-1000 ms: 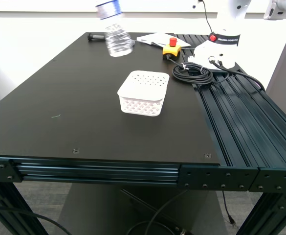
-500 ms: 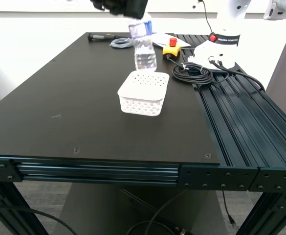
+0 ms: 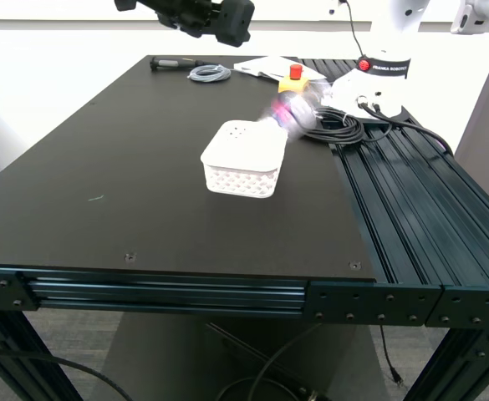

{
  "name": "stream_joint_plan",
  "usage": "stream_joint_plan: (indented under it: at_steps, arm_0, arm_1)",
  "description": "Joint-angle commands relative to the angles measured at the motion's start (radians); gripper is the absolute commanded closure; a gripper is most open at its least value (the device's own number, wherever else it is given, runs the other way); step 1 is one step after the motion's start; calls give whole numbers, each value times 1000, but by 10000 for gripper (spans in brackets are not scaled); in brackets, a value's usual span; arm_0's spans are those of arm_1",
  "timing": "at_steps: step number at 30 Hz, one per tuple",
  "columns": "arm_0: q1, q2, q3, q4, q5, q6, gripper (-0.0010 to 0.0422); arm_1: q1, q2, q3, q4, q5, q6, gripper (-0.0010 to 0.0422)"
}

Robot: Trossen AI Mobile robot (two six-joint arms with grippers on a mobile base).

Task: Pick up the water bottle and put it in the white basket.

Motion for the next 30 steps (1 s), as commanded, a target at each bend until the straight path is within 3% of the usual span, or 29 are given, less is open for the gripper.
stream_joint_plan:
  at_steps: [1,22,30]
  arm_0:
    - [0,0,1,4,1,2,412]
    - [0,0,1,4,1,3,412]
    - [0,0,1,4,1,2,412]
  arm_1:
    - [1,0,0,-13,-2,1,149]
    - [4,0,0,-3,-7,1,384]
    - [4,0,0,-3,-7,1,397]
